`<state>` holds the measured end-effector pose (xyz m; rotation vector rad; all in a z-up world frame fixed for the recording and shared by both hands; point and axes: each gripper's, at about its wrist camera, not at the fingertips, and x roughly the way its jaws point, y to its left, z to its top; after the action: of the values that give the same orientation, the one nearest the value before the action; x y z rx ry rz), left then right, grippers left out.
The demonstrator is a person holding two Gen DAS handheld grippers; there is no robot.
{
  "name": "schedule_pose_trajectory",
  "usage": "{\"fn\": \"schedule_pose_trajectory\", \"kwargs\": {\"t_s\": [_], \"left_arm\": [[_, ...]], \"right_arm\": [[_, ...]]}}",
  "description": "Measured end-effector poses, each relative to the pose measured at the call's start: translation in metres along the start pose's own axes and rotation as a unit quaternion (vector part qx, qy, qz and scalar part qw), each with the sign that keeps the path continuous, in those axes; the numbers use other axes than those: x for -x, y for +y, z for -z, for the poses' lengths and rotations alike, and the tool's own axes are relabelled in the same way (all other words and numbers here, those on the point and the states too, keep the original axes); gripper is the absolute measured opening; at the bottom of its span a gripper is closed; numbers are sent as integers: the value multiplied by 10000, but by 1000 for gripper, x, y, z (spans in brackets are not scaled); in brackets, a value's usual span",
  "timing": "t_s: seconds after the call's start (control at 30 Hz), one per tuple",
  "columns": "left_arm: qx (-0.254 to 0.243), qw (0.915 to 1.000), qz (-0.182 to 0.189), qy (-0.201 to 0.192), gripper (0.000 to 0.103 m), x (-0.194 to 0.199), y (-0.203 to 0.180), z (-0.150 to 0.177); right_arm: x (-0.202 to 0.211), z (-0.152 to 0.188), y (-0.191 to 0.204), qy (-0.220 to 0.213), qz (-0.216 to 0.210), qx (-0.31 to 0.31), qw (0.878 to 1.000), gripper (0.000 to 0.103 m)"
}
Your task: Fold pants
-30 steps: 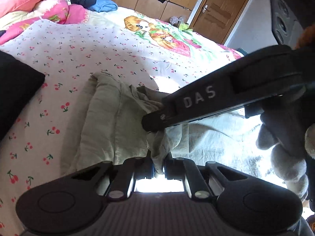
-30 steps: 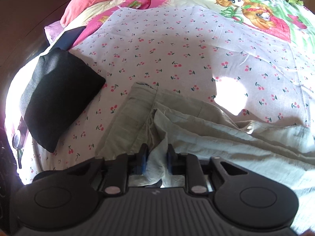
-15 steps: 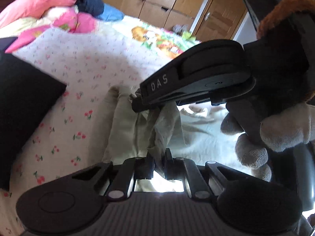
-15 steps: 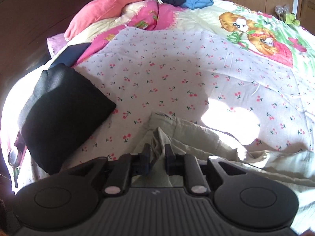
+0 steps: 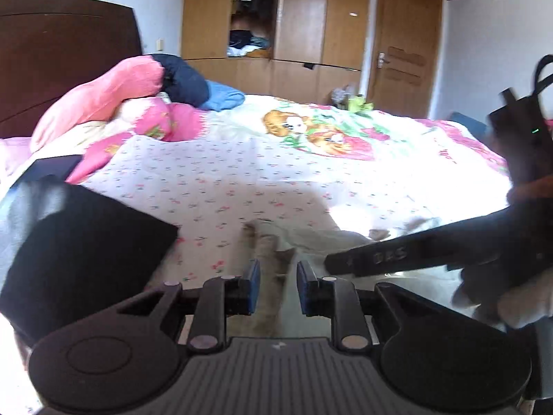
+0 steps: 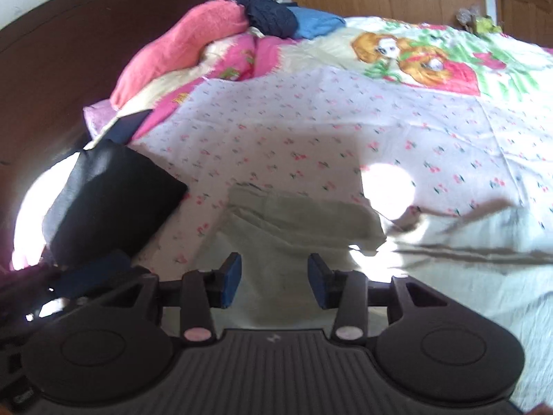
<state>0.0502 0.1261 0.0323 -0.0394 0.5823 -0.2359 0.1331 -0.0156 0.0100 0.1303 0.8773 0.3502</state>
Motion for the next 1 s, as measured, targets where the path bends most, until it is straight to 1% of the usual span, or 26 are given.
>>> {"fn": "schedule_pose_trajectory", "kwargs": {"t_s": [0.07, 0.1, 0.17, 0.2, 0.27, 0.3, 0.33, 0.4, 0.43, 0.47, 0.5, 0.53, 0.57, 0.6, 0.63, 0.67, 0.73, 0.77, 0.83, 0.87, 0.9, 0.93, 0.97, 1.0], "left_arm": [[-73, 9990, 287, 327, 39, -24, -8, 4], [-112, 9981, 259, 544, 39, -37, -10, 7], [-156, 9939, -77, 1089, 39, -54, -8, 13], [-42, 9926, -89, 1208, 36, -59, -1, 14], [359, 9916, 55, 1241, 36, -56, 12, 10], [374, 9913, -34, 1262, 36, -56, 12, 6], [316, 9923, -121, 1190, 36, -52, 9, 2], [164, 9959, -192, 867, 38, -43, -3, -4], [135, 9969, -139, 763, 39, -41, -10, -7], [141, 9973, 0, 722, 39, -42, -16, -11], [86, 9975, 125, 684, 39, -44, -23, -14], [-72, 9977, 152, 649, 39, -45, -31, -15], [-279, 9977, 130, 610, 39, -48, -40, -17], [-478, 9970, 144, 591, 39, -50, -48, -17], [-595, 9961, 156, 631, 39, -53, -54, -17], [-660, 9948, 193, 757, 39, -58, -62, -15], [-733, 9919, 383, 964, 39, -66, -75, -13], [-839, 9901, 486, 1016, 39, -70, -85, -11], [-1075, 9866, 628, 1056, 39, -77, -103, -9], [-1199, 9840, 757, 1080, 39, -80, -116, -7], [-1287, 9818, 856, 1108, 40, -85, -125, -6], [-1374, 9795, 924, 1150, 40, -90, -135, -5], [-1450, 9773, 971, 1203, 40, -95, -143, -4], [-1533, 9749, 1023, 1249, 40, -99, -151, -3]], "right_arm": [[-12, 6, -18, 155, 69, -287, 9994, 42], [-14, 9, -29, 199, 133, -418, 9988, 40], [-2, 14, -48, 114, 182, -615, 9979, 39], [11, 16, -59, -5, 245, -651, 9976, 39], [37, 24, -86, -214, 663, -747, 9948, 42], [51, 29, -102, -248, 864, -900, 9919, 42], [65, 34, -120, -328, 969, -1107, 9886, 42], [96, 47, -150, -642, 1175, -1503, 9795, 43], [111, 55, -166, -766, 1367, -1732, 9723, 46], [121, 63, -180, -848, 1477, -1914, 9666, 48], [129, 71, -195, -875, 1511, -2072, 9626, 48], [132, 78, -208, -847, 1553, -2254, 9581, 49], [133, 86, -223, -767, 1495, -2527, 9529, 51], [132, 93, -234, -674, 1295, -2735, 9507, 51], [130, 98, -242, -667, 1112, -2884, 9487, 51], [129, 104, -248, -724, 914, -3018, 9462, 51], [124, 110, -258, -757, 353, -3264, 9415, 51], [123, 110, -260, -797, 50, -3395, 9372, 51], [125, 111, -263, -966, -641, -3441, 9317, 51], [123, 112, -266, -997, -973, -3450, 9282, 56], [115, 112, -269, -919, -1239, -3540, 9224, 61], [105, 112, -273, -761, -1442, -3667, 9159, 62], [96, 111, -277, -669, -1562, -3744, 9116, 58], [91, 107, -279, -688, -1591, -3785, 9092, 52]]}}
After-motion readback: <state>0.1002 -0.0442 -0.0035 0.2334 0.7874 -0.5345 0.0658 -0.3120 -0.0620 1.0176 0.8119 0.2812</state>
